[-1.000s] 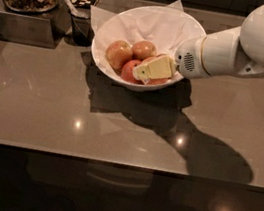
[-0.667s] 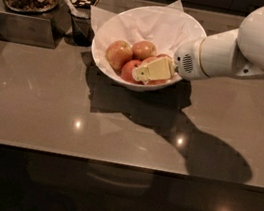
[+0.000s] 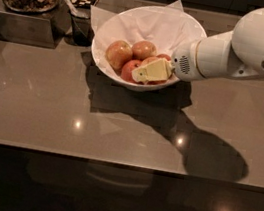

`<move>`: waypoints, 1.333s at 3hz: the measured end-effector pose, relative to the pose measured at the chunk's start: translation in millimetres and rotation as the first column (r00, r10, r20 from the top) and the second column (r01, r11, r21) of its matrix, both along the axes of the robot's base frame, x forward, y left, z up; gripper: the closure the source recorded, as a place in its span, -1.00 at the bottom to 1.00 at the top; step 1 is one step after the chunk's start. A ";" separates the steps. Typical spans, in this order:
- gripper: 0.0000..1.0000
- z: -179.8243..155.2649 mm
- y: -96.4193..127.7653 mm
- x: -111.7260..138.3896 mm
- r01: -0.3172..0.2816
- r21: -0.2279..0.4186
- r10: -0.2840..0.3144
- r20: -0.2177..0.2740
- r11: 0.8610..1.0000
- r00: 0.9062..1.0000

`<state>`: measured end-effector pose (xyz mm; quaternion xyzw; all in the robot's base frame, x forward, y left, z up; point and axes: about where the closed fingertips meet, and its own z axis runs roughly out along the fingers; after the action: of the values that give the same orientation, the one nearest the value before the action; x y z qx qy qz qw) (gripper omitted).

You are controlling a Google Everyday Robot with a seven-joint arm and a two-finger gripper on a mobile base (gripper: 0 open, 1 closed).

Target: Pick apple from white bowl

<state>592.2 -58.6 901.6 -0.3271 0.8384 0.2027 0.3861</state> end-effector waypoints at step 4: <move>1.00 4.0 0.5 -1.9 0.012 -0.028 -0.011 0.012 1.000 1.000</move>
Offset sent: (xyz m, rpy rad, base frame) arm 0.0047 0.0019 -0.0094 -0.0247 0.0117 -0.0081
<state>590.3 -58.1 905.6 -0.3287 0.8406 0.1869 0.3878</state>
